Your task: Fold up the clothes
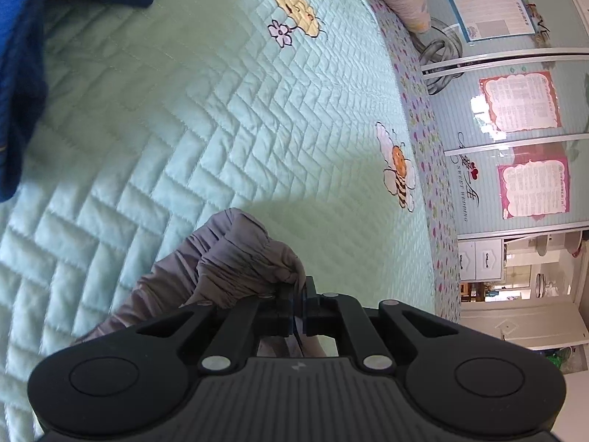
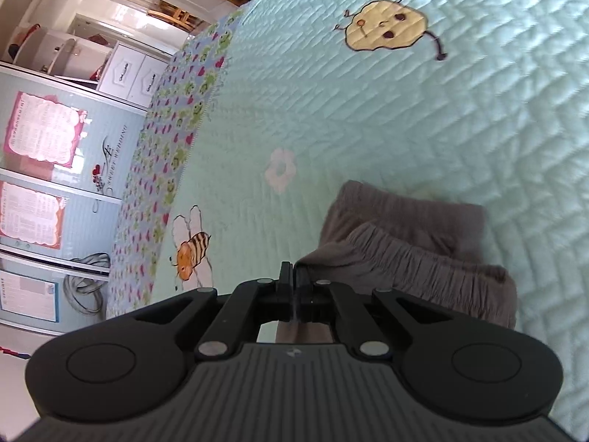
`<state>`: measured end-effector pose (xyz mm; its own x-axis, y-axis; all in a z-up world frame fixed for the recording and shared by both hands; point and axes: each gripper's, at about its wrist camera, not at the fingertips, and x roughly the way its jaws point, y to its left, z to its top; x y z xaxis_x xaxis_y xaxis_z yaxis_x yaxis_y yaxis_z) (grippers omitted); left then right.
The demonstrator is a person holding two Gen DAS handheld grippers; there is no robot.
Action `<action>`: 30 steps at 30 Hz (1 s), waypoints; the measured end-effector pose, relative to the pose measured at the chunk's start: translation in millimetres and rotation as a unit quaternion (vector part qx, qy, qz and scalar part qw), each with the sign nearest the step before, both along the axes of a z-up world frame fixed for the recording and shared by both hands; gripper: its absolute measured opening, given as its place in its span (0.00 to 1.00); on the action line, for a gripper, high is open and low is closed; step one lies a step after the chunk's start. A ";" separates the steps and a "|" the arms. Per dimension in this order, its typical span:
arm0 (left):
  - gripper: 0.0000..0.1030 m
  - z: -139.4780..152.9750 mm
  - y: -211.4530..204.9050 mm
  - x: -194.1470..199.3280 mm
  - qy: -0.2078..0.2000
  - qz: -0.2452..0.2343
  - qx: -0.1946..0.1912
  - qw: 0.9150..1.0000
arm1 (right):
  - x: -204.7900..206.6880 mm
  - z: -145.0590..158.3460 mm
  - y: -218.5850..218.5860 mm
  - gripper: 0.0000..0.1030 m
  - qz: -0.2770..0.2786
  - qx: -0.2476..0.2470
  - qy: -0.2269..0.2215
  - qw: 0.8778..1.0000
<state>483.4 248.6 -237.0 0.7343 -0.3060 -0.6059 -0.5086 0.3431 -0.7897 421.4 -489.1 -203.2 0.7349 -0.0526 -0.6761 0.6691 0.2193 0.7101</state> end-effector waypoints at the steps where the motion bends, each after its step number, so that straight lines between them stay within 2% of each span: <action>1: 0.04 -1.0 0.7 3.1 0.002 0.001 0.000 1.000 | 3.7 -3.1 -2.0 0.02 -0.003 0.001 0.001 1.000; 5: 0.06 -3.2 1.4 13.1 0.010 0.004 0.011 1.000 | 12.7 -10.7 -9.5 0.02 -0.009 -0.008 0.008 1.000; 7: 0.07 -4.6 0.6 18.7 0.016 -0.002 0.019 1.000 | 17.1 -14.4 -15.2 0.06 -0.009 -0.015 0.017 1.000; 10: 0.18 -2.8 -1.8 29.0 0.021 -0.035 0.028 0.999 | 16.9 -20.2 -23.4 0.07 -0.002 -0.020 0.019 1.000; 12: 0.33 1.6 1.0 25.8 0.020 -0.053 0.031 0.998 | 7.8 -15.4 -26.4 0.07 0.010 -0.031 -0.012 0.999; 14: 0.53 6.0 4.6 19.8 0.019 -0.067 0.035 0.997 | -9.5 -3.8 -29.0 0.09 0.033 -0.047 -0.049 0.997; 18: 0.57 15.0 11.8 7.8 0.017 -0.095 0.043 0.994 | -55.6 13.7 -20.5 0.28 0.085 -0.071 -0.095 0.989; 19: 0.58 17.2 13.6 4.8 0.017 -0.102 0.046 0.994 | -68.4 16.4 -15.0 0.28 0.101 -0.075 -0.104 0.987; 21: 0.67 21.7 17.2 -1.2 0.016 -0.115 0.050 0.992 | -93.8 20.8 1.9 0.28 0.136 -0.088 -0.123 0.979; 25: 0.69 30.6 24.5 -13.2 0.014 -0.143 0.058 0.988 | -147.0 24.5 51.2 0.29 0.209 -0.121 -0.160 0.957; 28: 0.69 37.3 29.9 -22.1 0.012 -0.164 0.064 0.984 | -182.9 30.5 100.5 0.31 0.263 -0.181 -0.171 0.932; 30: 0.72 39.0 33.6 -44.3 0.002 -0.155 0.066 0.986 | -201.0 34.4 135.1 0.34 0.299 -0.202 -0.182 0.915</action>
